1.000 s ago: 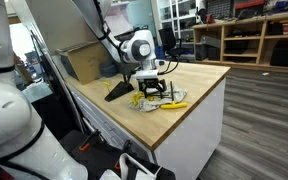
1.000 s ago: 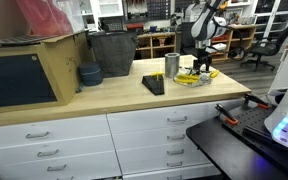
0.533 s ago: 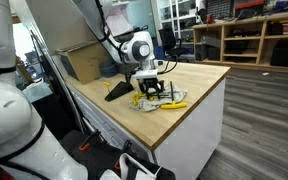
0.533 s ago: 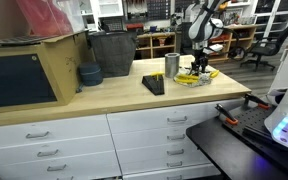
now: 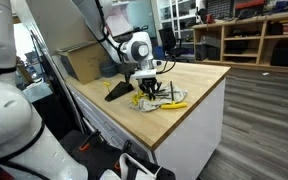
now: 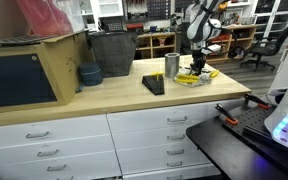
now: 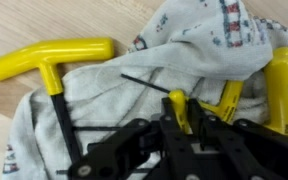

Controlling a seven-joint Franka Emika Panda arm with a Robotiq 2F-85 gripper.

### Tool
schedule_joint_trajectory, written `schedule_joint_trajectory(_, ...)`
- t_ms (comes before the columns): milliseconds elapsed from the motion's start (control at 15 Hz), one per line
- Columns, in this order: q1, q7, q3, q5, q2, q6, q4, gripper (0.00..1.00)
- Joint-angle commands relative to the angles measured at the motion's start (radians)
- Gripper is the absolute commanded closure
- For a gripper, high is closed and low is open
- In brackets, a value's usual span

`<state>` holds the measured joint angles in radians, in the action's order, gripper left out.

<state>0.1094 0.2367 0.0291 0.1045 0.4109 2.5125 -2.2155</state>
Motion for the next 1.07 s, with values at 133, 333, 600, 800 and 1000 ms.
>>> schedule_joint_trajectory(133, 0.034, 0.089, -0.005, -0.013, -0.092, -0.047, -0.058, 0.95)
schedule_joint_trajectory(333, 0.079, 0.197, -0.015, -0.059, -0.184, -0.062, -0.112, 0.95)
schedule_joint_trajectory(600, 0.129, 0.394, -0.012, -0.172, -0.313, -0.079, -0.172, 0.95)
schedule_joint_trajectory(800, 0.127, 0.488, 0.015, -0.277, -0.387, -0.107, -0.19, 0.95)
schedule_joint_trajectory(1000, 0.097, 0.486, 0.043, -0.313, -0.446, -0.117, -0.202, 0.95)
